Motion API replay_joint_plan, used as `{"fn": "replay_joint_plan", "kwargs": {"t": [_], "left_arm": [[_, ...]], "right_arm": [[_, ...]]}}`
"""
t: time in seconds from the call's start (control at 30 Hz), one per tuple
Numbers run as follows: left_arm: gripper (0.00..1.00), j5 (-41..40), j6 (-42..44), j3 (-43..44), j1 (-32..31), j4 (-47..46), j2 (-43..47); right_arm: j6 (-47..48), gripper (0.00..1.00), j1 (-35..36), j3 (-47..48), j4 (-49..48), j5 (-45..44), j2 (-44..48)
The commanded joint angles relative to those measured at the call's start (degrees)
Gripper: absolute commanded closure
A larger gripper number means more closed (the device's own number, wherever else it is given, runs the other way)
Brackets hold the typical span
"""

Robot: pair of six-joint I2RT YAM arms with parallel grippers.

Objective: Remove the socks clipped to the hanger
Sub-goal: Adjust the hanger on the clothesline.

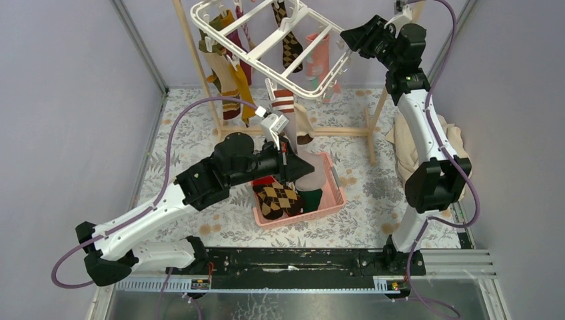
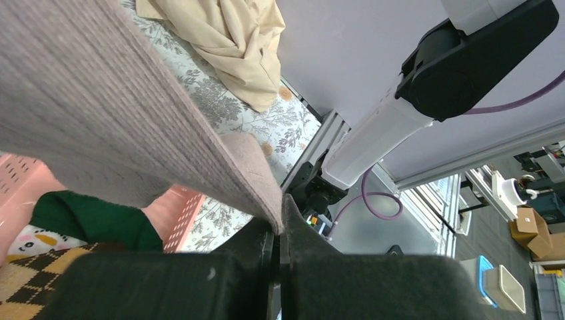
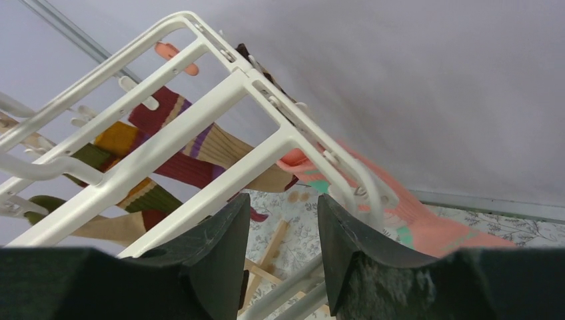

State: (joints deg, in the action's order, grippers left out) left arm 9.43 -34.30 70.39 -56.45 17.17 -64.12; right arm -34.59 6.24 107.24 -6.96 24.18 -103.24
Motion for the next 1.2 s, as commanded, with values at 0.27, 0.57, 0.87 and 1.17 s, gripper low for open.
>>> {"fn": "replay_joint_plan", "kwargs": {"t": [0.27,0.57,0.87,1.17], "left_arm": [[1.00,-15.6,1.6,-7.2,-1.1,2.9,12.7],[1.00,-23.1,3.1,-6.8,-1.1,10.2,16.3],[1.00,-29.5,5.2,-2.7,-1.1,17.2,16.7],[1.00,-27.6,6.9,-0.8,-1.1,17.3,12.9]], "right_arm": [[0.4,0.49,-0.5,2.5,1.3,6.0,2.5],[-0.4,0.47,-0.4,3.7,3.3,8.9,6.3],[-2.9,0.40,-0.4,1.7,2.8,13.4,12.7],[-2.5,0.29,-0.4,1.9,5.0,14.7,18.4]]}}
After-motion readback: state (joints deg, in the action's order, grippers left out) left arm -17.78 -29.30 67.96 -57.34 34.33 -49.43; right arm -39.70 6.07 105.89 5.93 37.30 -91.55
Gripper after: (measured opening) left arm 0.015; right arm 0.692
